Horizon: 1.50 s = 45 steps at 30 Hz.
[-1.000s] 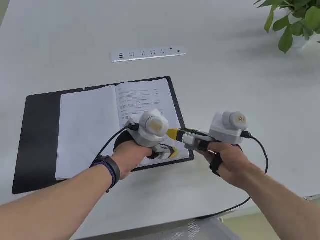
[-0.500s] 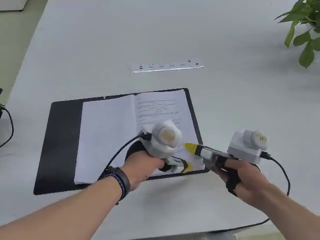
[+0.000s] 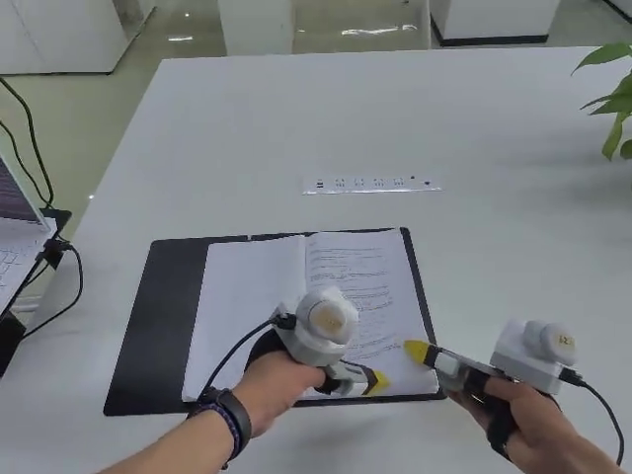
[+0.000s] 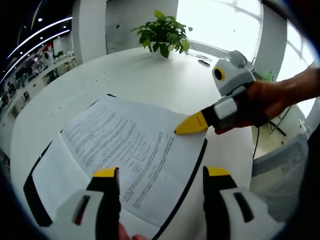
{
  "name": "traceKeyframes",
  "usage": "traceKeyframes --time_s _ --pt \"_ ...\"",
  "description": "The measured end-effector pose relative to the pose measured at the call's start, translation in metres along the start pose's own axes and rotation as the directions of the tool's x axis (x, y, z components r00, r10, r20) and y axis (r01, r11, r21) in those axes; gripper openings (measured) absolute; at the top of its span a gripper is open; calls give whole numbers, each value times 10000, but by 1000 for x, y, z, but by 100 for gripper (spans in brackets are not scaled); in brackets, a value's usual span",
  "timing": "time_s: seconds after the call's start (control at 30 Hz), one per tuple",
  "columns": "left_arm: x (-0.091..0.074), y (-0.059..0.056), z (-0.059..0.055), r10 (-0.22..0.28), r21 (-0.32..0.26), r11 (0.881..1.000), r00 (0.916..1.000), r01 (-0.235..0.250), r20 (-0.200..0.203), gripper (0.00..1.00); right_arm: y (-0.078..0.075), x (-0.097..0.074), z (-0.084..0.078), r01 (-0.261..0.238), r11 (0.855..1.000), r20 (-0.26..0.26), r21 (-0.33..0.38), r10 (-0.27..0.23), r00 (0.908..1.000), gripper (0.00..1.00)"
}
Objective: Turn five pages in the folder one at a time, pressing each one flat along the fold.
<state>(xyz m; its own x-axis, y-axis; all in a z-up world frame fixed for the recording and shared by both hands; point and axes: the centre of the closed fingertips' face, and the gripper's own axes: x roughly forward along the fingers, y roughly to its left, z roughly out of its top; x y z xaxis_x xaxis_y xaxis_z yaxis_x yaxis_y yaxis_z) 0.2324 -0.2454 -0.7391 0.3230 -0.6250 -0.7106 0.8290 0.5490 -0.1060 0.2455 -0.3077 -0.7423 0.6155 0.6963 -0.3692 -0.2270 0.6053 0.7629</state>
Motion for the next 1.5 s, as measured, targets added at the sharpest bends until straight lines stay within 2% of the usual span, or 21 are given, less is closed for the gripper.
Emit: traceKeyframes --time_s 0.07,0.2,0.27,0.4,0.53,0.63,0.77,0.87,1.0,1.2,1.43,1.5 --pt "-6 5 -2 70 -107 9999 9999 -69 82 67 0 1 1 43 9999 60 99 -44 10000 0" --pt "-22 15 -5 316 -253 9992 9991 -310 267 67 9 2 3 -78 9997 144 225 75 9999 0" --pt "-32 20 -5 501 -233 9985 9976 -490 482 67 14 2 5 -150 9998 204 106 148 9997 0" --pt "-46 27 -9 699 -310 9972 9955 -680 633 67 21 2 9 -240 9997 242 -75 241 9994 0" --pt "-61 38 -12 966 -596 9940 9915 -916 876 67 32 7 14 -347 9994 290 -88 349 9990 0" --pt "-72 45 -15 1146 -735 9915 9880 -1073 1038 68 45 13 20 -542 9985 338 -125 546 9979 0" --pt "-88 54 -23 1438 -953 9865 9826 -1329 1176 68 72 22 26 -989 9932 443 -617 1017 9938 0" --pt "-102 63 -28 1725 -1126 9810 9763 -1583 1305 68 89 30 25 -1282 9892 471 -716 1317 9902 0" --pt "-115 70 -35 1972 -1325 9750 9696 -1785 1446 68 112 45 17 -1656 9816 236 -954 1686 9854 0" --pt "-138 82 -53 2423 -1673 9617 9587 -2171 1489 68 141 68 3 -2089 9720 -177 -1081 2082 9779 0" --pt "-160 91 -74 2826 -2006 9466 9490 -2523 1400 68 165 92 -17 -2563 9598 -797 -1141 2483 9654 0" --pt "-166 97 -79 3022 -2348 9352 9430 -2650 1396 68 168 99 -24 -2618 9576 -1031 -1206 2502 9627 0"
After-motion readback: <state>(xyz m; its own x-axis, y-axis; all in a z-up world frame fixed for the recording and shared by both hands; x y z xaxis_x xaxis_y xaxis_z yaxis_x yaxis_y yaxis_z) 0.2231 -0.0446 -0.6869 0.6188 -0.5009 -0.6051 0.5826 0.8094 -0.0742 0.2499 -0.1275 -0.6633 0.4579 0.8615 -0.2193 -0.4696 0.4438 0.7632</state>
